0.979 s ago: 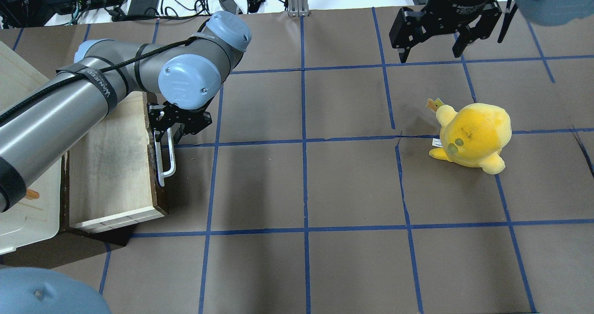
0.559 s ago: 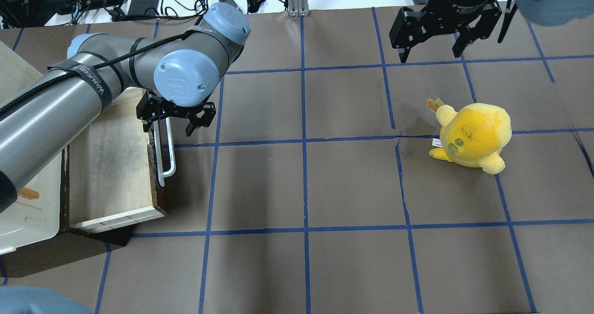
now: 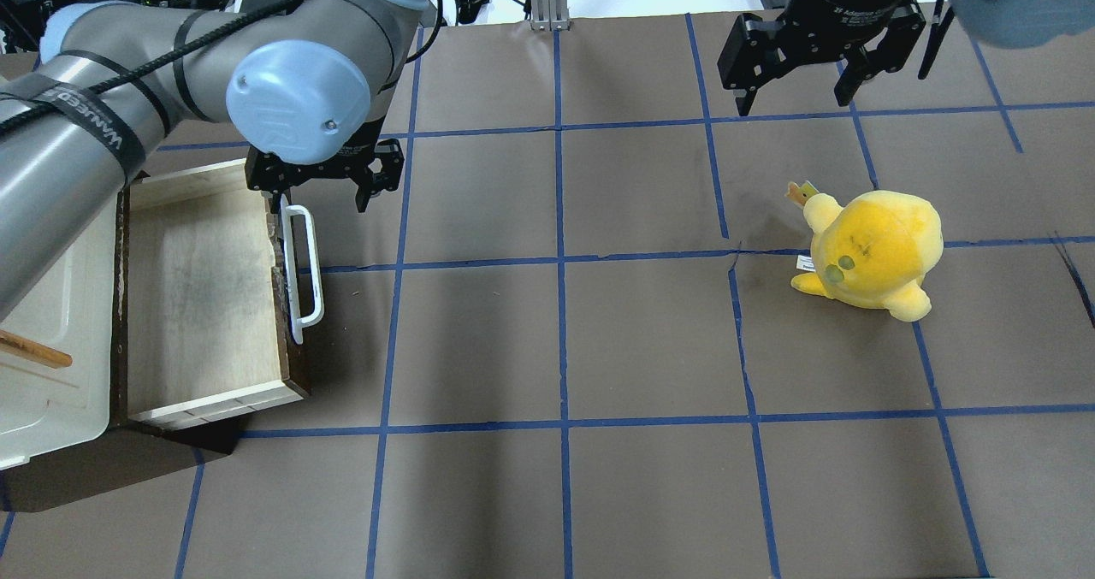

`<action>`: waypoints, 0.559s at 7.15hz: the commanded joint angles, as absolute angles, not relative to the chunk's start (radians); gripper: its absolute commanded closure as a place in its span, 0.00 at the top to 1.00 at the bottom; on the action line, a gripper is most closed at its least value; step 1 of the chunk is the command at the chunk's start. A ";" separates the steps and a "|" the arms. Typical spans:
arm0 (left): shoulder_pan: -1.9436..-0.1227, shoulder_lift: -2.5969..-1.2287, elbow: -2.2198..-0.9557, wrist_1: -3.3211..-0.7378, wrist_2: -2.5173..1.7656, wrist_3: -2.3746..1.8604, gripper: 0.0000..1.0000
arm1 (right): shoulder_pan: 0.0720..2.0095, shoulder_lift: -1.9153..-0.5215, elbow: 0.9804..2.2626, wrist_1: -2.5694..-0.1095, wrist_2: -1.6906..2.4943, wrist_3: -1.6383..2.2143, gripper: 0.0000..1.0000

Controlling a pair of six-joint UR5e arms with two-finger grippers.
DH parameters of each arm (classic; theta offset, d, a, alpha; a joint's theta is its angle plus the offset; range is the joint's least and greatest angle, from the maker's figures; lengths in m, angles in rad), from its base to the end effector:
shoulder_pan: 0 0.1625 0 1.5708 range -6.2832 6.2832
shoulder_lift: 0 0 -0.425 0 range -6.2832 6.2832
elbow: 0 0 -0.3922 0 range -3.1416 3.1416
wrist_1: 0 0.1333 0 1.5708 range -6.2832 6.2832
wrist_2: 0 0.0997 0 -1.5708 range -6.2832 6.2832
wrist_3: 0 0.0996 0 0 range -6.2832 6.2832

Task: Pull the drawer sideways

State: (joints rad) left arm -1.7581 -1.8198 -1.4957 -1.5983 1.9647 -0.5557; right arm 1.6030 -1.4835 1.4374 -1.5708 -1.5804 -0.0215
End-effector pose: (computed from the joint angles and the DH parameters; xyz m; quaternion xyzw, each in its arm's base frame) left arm -0.1996 -0.5426 0.3965 -0.1594 0.9628 0.0212 0.2172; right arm 0.1494 -0.5285 0.5091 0.0267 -0.9994 0.0231 0.0047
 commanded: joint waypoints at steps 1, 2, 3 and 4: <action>-1.746 -1.760 -1.436 -1.606 1.745 -0.476 1.00 | 1.603 -1.483 1.437 -1.571 -1.580 -0.023 1.00; -1.741 -1.728 -1.434 -1.600 1.726 -0.397 1.00 | 1.603 -1.483 1.437 -1.571 -1.580 -0.021 1.00; -1.737 -1.698 -1.431 -1.594 1.732 -0.308 1.00 | 1.603 -1.483 1.437 -1.571 -1.580 -0.021 1.00; -1.720 -1.672 -1.439 -1.573 1.727 -0.229 1.00 | 1.603 -1.483 1.437 -1.571 -1.582 -0.021 1.00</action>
